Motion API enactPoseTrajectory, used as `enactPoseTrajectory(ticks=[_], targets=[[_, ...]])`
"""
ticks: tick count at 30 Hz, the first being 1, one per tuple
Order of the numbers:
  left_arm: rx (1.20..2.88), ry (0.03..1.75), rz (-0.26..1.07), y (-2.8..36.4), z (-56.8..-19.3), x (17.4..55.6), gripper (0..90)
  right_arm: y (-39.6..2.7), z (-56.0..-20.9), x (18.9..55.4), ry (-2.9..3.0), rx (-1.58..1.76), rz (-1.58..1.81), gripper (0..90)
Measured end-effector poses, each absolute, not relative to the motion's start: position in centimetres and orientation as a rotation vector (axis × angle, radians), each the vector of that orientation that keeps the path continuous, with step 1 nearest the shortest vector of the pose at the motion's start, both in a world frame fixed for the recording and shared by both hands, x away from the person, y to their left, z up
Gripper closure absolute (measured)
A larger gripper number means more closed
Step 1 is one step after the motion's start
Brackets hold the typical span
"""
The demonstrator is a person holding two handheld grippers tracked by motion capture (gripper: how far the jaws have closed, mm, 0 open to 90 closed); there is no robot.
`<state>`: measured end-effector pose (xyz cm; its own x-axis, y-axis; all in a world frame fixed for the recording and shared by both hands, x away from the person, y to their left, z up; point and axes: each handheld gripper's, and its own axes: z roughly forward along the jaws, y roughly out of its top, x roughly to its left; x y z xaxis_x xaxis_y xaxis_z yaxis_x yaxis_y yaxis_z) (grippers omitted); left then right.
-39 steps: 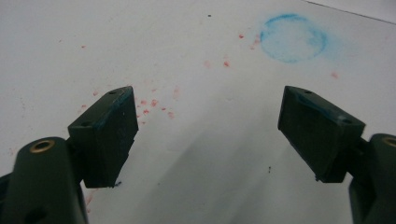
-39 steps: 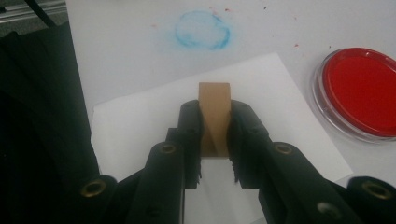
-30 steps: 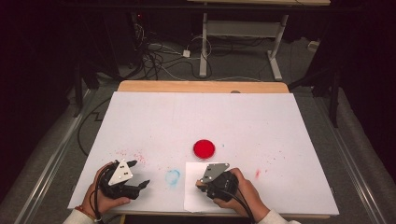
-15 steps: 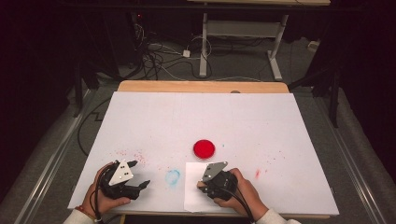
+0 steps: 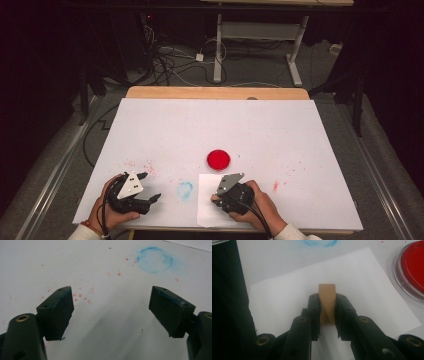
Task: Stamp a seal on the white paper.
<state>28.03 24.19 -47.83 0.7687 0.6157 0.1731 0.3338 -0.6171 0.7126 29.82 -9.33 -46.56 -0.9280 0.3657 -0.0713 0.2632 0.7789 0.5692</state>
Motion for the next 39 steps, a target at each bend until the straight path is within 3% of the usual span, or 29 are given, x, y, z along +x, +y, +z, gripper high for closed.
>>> enactPoseTrajectory(ticks=[39], targets=[[2.288, 0.698, 0.535, 23.92, -47.84, 28.07, 19.4, -9.42, -46.71, 29.73, 2.782, 0.493, 0.863, 76.0]])
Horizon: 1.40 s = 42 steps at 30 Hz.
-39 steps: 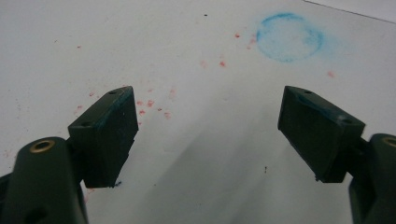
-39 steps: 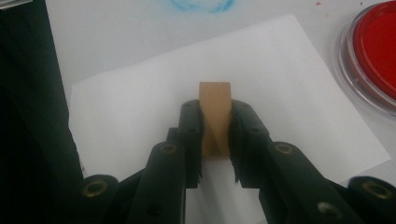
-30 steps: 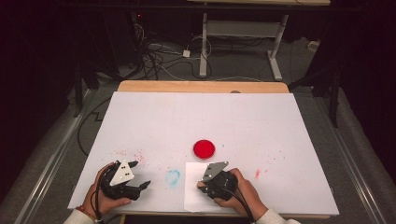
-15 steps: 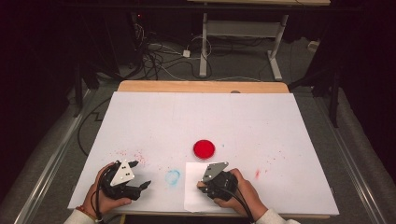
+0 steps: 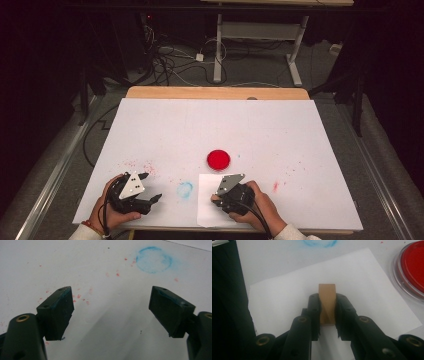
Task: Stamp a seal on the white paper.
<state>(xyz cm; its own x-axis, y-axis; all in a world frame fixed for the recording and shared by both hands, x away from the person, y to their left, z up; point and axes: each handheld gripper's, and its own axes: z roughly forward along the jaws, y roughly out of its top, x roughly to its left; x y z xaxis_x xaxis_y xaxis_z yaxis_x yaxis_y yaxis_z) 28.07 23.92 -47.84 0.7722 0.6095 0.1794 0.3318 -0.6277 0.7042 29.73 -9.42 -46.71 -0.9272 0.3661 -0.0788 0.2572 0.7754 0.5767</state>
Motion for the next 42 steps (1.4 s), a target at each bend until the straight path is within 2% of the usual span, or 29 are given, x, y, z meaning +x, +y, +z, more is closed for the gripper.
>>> enactPoseTrajectory(ticks=[7, 14, 42], targets=[[2.287, 0.703, 0.532, 24.1, -47.9, 28.1, 19.4, -9.3, -46.2, 29.6, 2.767, 0.456, 0.852, 75.9], [2.290, 0.713, 0.520, 24.3, -48.1, 28.3, 19.4, -10.0, -43.7, 29.4, 2.717, 0.472, 0.985, 75.8], [2.283, 0.715, 0.502, 24.5, -48.2, 28.3, 19.4, -11.2, -41.2, 29.3, 2.621, 0.488, 1.049, 75.8]])
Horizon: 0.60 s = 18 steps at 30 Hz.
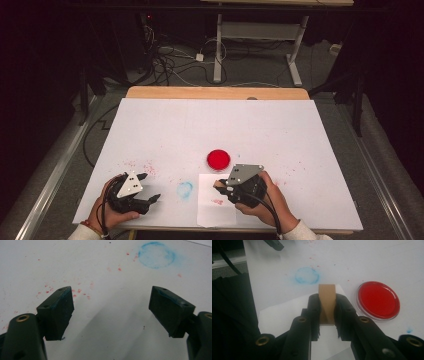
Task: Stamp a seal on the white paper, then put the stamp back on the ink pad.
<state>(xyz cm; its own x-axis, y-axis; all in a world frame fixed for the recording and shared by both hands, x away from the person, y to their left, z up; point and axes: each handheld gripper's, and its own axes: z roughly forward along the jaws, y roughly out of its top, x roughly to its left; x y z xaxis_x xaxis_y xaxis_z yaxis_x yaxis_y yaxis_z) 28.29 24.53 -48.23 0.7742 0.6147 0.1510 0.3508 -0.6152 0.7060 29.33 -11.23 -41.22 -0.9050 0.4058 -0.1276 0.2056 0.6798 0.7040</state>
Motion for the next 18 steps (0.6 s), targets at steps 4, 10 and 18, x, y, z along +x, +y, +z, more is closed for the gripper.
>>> enactPoseTrajectory(ticks=[4, 10, 18], targets=[[2.280, 0.717, 0.506, 24.6, -48.2, 28.3, 19.4, -11.5, -40.9, 29.4, 2.610, 0.489, 1.061, 75.8], [2.285, 0.723, 0.512, 24.7, -48.2, 28.0, 19.5, -12.1, -40.3, 29.8, 2.575, 0.515, 1.078, 75.8], [2.291, 0.714, 0.515, 24.5, -48.3, 28.1, 19.4, -12.9, -40.0, 30.5, 2.546, 0.547, 1.076, 75.7]])
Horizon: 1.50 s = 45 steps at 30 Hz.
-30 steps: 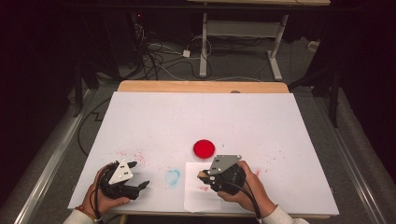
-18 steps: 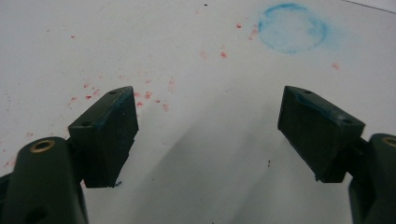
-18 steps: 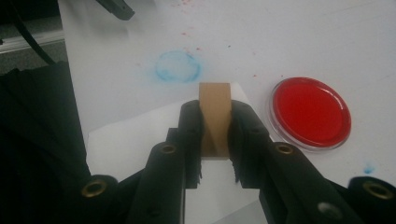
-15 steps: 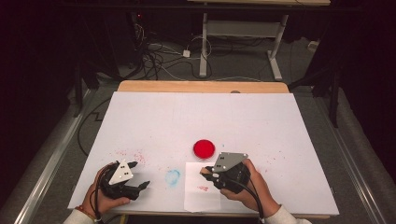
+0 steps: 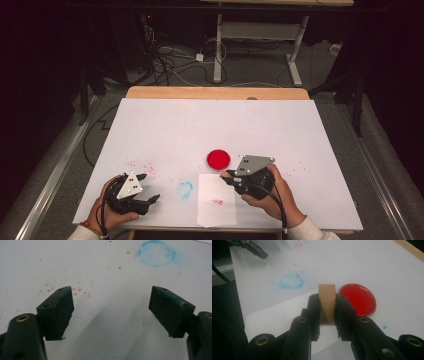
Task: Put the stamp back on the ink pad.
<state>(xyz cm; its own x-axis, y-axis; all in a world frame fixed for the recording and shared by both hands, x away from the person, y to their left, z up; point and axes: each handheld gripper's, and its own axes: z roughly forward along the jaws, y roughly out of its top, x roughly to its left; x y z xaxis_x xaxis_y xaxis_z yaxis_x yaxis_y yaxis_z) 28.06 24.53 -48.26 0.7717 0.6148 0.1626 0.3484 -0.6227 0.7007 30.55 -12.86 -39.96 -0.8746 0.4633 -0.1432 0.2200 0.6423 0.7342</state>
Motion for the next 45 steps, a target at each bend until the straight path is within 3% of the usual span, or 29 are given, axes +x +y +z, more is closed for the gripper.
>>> enactPoseTrajectory(ticks=[16, 45], targets=[[2.285, 0.712, 0.526, 24.5, -48.2, 27.8, 20.5, -12.4, -39.9, 34.6, 2.482, 0.664, 1.050, 75.7], [2.288, 0.715, 0.518, 24.6, -48.3, 27.8, 20.4, -9.2, -45.4, 39.2, 2.591, 0.814, 0.911, 75.4]])
